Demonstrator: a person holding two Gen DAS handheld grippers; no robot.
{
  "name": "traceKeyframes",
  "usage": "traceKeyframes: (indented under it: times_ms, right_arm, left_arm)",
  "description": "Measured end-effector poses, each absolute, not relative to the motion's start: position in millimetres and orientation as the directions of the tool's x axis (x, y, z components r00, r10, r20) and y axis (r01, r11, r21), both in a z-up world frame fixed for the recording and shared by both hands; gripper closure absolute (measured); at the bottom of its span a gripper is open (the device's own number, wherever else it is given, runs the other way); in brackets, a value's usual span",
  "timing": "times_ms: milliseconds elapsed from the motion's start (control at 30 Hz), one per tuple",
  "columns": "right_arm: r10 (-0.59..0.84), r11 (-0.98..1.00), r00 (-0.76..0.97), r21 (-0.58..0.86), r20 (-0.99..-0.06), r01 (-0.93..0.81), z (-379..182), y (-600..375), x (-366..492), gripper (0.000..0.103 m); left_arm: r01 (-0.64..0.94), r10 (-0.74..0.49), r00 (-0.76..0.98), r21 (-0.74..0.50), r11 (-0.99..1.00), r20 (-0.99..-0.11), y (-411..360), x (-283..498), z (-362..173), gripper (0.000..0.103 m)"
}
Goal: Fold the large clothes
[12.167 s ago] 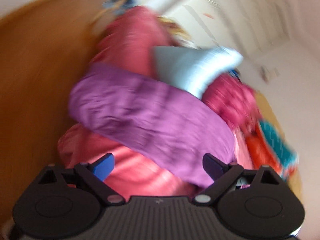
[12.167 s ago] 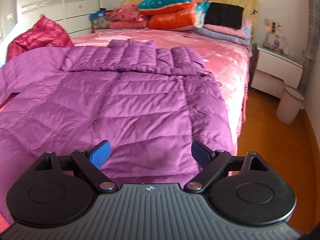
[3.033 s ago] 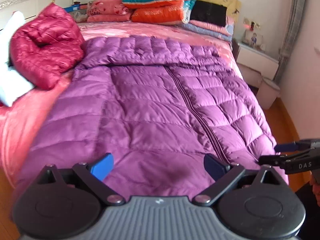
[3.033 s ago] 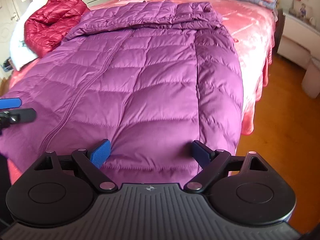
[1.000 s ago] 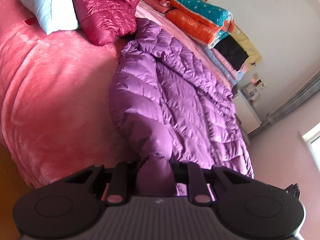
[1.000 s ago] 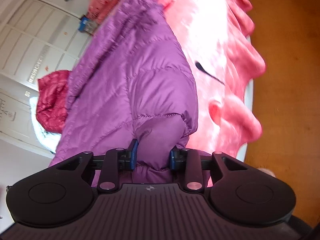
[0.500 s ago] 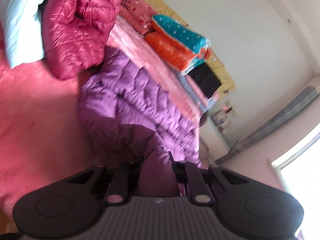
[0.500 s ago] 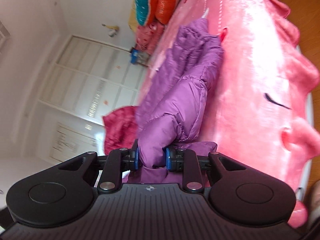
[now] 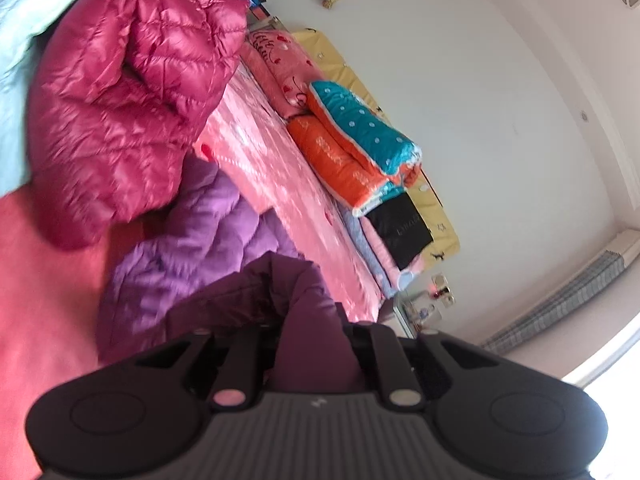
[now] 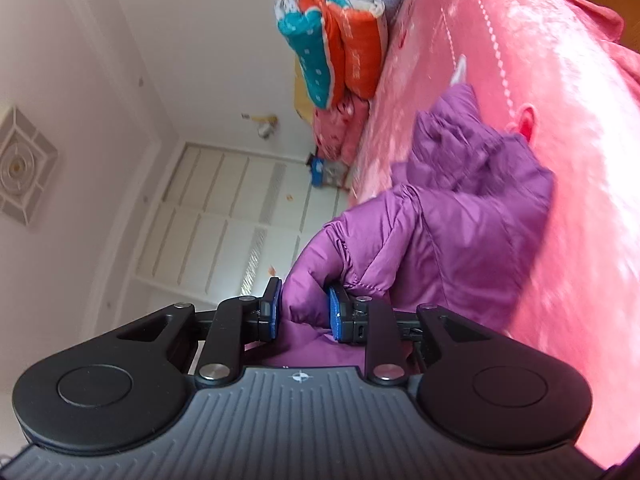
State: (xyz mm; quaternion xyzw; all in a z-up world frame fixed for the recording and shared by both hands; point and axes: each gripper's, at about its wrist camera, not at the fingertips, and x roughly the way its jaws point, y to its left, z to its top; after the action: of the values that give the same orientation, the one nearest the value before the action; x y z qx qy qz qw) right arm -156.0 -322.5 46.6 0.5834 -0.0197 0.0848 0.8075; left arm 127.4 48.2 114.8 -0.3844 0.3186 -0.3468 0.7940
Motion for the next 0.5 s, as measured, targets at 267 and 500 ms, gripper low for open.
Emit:
traceKeyframes:
  times_ms: [267, 500]
  right_arm:
    - [0.057, 0.317, 0.981, 0.929, 0.184, -0.193, 63, -365, -87, 0.073]
    - [-0.018, 0.319, 0.979, 0.929, 0.204, -0.188, 57, -404, -49, 0.073]
  left_arm:
    - [0.265, -0.740, 0.617, -0.815, 0.515, -0.267, 15, 197, 116, 0.091]
    - [0.232, -0.672, 0.674, -0.775, 0.588, -0.308, -14, 254, 108, 0.091]
